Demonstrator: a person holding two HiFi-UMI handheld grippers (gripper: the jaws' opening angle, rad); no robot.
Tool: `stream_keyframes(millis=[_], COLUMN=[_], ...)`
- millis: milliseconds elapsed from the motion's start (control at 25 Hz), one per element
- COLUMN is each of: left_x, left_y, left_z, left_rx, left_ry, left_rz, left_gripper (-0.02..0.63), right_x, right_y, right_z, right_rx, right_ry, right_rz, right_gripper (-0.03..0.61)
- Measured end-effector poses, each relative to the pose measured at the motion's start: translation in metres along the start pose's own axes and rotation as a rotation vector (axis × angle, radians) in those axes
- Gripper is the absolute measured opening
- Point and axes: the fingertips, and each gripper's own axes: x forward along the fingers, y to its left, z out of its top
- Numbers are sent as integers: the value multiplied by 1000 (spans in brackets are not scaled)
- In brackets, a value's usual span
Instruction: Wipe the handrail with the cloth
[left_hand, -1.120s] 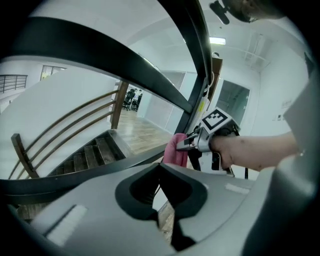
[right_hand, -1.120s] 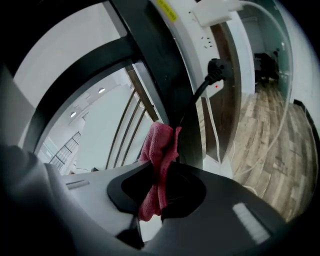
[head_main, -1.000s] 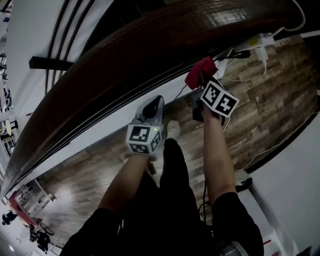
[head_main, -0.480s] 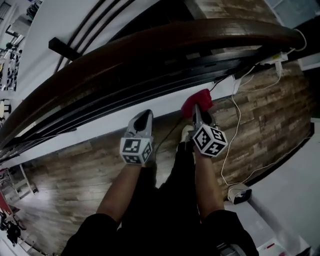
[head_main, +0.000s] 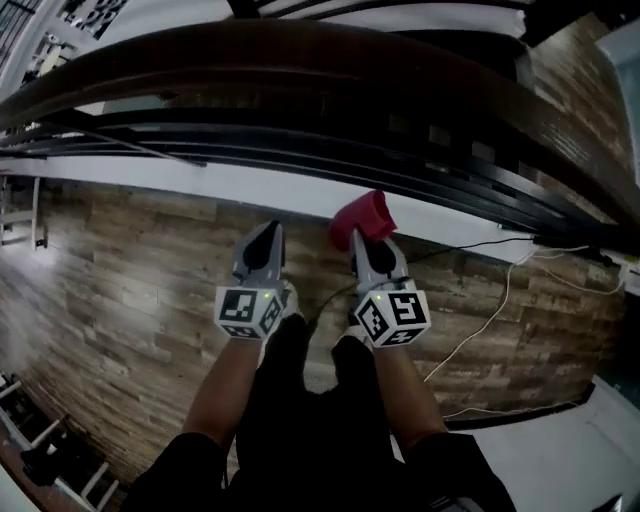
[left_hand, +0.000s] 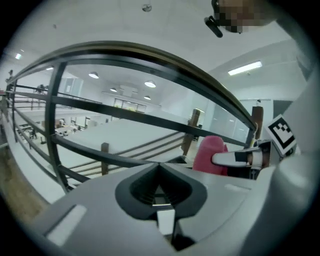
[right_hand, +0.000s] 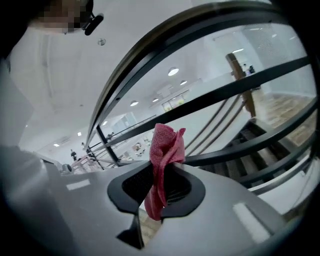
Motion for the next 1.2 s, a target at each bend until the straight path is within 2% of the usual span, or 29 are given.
stream_keyframes(millis=[120,320,400,520,640,800,920,1040,1200], left_x=[-7,-18,-15,-5,-6,-14,-20,0,33], left_y=[59,150,182,218,250,299,318,322,328], left_z=[-19,-45,-54,-74,-87,-90,-89,-100,-114], left_rx=[21,79,115,140,138,191,209,212,100], left_ry=[-68,-211,-282,-372,-462,-509,-548,-489,-404], left_rz=[130,346,387,394,408,491,520,475,378], left_gripper=[0,0,0,0,0,0,0,0,0], right_x=[51,142,186,240,281,321,349,378,405], right_y=[35,60,72,94,123,161,178,194,218], right_z=[-32,-91,-108,-131,-155,-169,-176,-167,-147], right_rx=[-33,-134,-159,-163,-191,-274,-327,-429,-578], right_ry=[39,85,73,50,39,5,41,45,2], right_rz=[146,361,447,530,560,576,554,511,471], right_gripper=[46,46,46,46,46,46,46,46,46])
